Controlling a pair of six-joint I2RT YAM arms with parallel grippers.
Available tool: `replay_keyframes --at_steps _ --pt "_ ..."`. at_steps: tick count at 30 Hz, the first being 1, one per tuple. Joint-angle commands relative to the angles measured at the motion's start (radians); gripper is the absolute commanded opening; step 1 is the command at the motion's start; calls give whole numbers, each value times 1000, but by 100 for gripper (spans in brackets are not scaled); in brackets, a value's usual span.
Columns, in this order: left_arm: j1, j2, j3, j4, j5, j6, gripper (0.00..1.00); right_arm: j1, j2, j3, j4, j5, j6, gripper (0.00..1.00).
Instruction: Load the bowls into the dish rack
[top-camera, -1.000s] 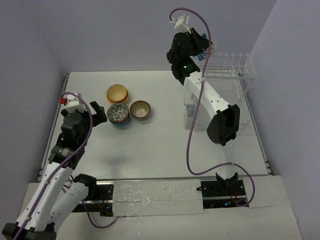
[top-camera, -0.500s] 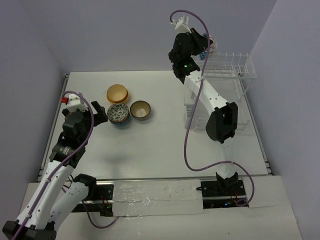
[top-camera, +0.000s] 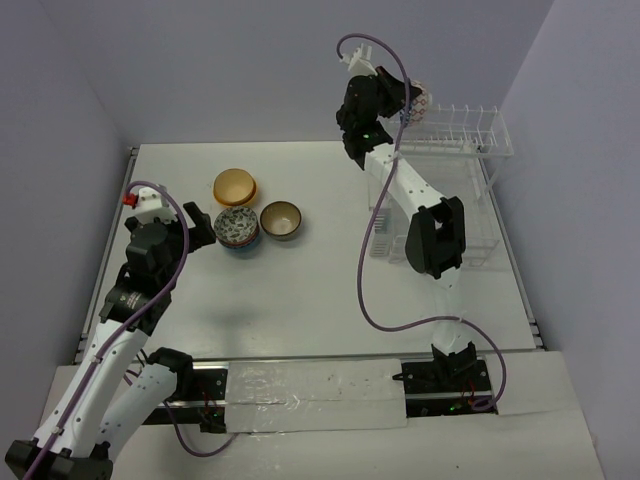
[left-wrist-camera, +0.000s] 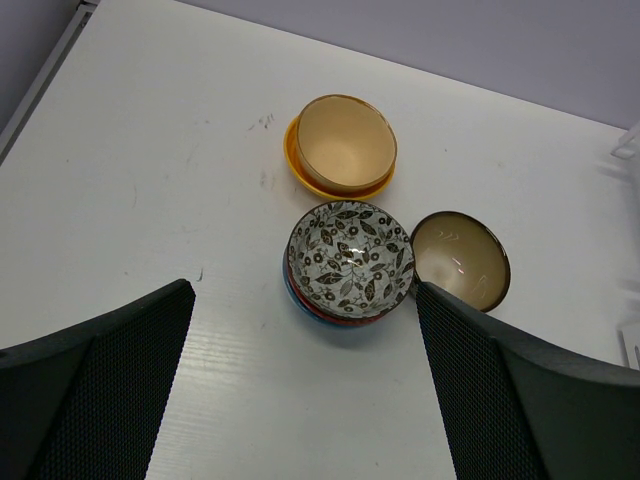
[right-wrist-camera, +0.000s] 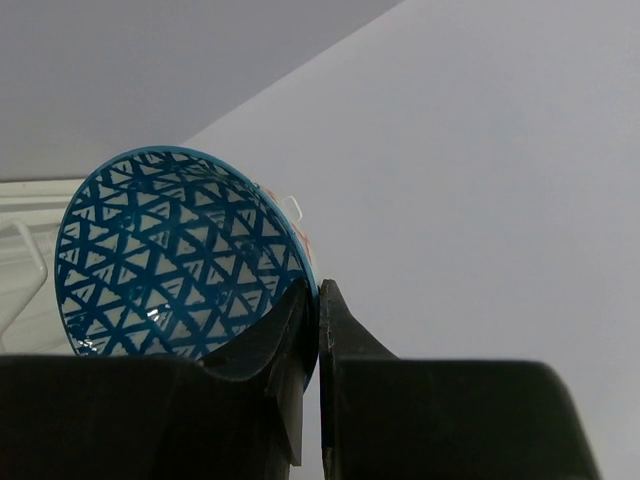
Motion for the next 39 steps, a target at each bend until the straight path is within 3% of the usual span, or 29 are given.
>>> replay_keyframes --at_steps 1,7,12,19,27,34,39 --pt "-4 7 -5 34 12 13 99 -22 -24 15 85 -7 -11 0" --pt "-4 10 -5 36 13 13 99 -17 -39 -48 103 2 -24 0" --pt "-4 5 -5 36 14 13 99 -3 -54 -129 238 -1 -134 0" --pt "-4 -9 -7 36 12 15 99 12 -73 -140 155 5 -68 0" --pt "-4 -15 -7 39 17 13 99 18 -73 -148 131 8 -56 25" --pt "-4 -15 -9 39 17 13 99 23 -76 -146 121 6 -50 38" --pt "-4 -16 -7 40 19 13 99 32 -93 -146 126 8 -53 58"
